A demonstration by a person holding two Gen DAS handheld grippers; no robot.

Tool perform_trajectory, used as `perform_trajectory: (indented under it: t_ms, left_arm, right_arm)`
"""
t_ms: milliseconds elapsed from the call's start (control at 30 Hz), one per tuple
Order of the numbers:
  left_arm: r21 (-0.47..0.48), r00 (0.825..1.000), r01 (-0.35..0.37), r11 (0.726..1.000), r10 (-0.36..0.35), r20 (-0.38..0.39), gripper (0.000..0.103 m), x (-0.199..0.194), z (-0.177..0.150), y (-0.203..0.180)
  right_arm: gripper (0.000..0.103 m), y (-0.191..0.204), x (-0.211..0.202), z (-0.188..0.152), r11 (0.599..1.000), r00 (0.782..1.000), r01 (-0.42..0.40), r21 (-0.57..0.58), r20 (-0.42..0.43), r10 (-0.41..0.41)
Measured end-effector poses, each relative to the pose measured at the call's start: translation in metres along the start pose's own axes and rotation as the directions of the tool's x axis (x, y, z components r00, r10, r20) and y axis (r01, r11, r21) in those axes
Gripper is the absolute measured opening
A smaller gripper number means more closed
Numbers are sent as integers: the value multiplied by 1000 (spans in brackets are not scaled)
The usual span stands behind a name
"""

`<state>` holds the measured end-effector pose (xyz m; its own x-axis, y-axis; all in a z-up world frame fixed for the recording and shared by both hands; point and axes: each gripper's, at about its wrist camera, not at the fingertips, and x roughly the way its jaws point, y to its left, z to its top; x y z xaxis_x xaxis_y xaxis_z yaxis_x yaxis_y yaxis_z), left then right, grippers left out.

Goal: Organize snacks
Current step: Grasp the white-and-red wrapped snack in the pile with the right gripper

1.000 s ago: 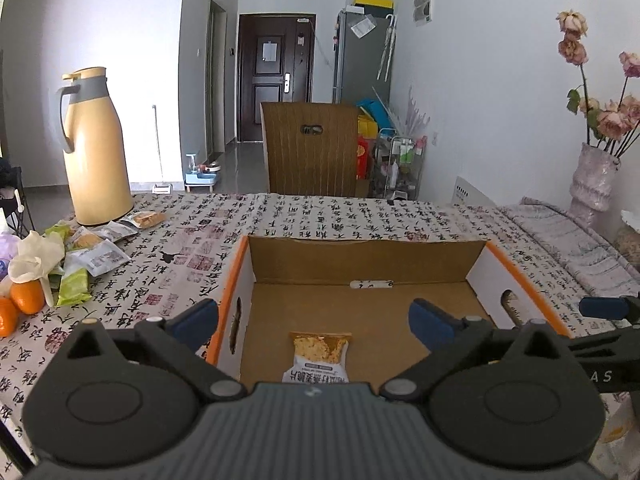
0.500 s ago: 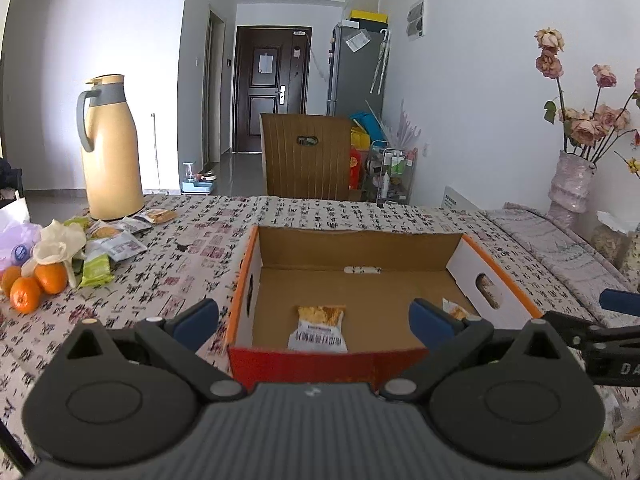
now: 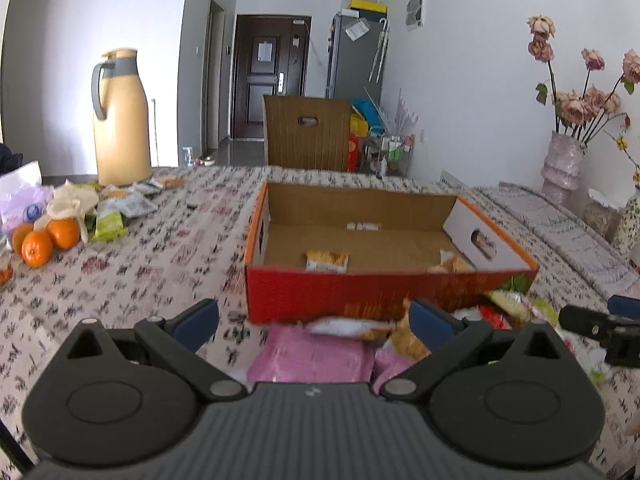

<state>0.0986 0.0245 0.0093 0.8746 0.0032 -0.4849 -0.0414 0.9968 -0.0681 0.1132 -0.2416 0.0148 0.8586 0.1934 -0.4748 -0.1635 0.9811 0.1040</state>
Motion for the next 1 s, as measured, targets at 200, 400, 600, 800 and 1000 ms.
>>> perform_trajectory:
  t_ms: [200,400,600,800,1000]
  left_arm:
    - [4,998,-16,1000,17,-67,103,6,-21,6]
    - [3,997,-27,1000,27,-70,103,4,-21,5]
    - [1,997,-27,1000,28,-78,103,5,-20,1]
    - [-11,997,-25,1000,24,-78,103,7,-18,3]
    - [-25,998,8,1000,-9,-65,103,-1,-20,12]
  right_arm:
    - [103,-6,-2,-17,1000,1000,4,15,-23,-3]
    - [103,-9,-6,-19,1000,1000,-24,-7,0,24]
    - [103,-12,-1,-11,998,998,-67,14,23,66]
    - [103,-19,8,-6,993,996,-95,66,8,94]
    - [103,-5,7,0,996,997,-71,61,-7,71]
